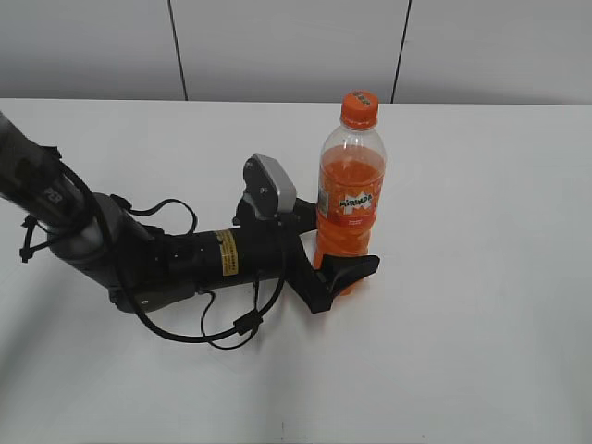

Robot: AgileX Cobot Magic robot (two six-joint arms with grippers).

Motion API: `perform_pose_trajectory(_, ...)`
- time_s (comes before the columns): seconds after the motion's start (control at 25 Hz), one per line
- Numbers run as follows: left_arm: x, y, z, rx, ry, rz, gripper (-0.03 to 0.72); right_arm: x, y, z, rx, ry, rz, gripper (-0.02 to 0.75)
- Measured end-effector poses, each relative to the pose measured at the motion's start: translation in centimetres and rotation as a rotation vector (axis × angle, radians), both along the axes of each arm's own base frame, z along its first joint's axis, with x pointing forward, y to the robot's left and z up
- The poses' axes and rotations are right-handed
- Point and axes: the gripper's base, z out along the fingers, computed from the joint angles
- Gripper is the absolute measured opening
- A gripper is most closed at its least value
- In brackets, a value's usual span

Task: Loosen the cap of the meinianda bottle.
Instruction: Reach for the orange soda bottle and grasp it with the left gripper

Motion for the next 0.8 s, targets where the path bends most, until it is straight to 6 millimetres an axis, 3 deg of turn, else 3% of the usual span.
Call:
perform_pose_trajectory(0.56,0.91,-1.14,0.49,-0.025,-0.034,-0.003,0.582,0.0,0.0,0.0,0.0,0.0,0.0,0.566)
perform_pose_trajectory(0.8,0.88,-1.15,0.48,-0.024,-0.035,-0.007,0.504,0.0,0.0,-0.01,0.0,0.001,0.0,0.566)
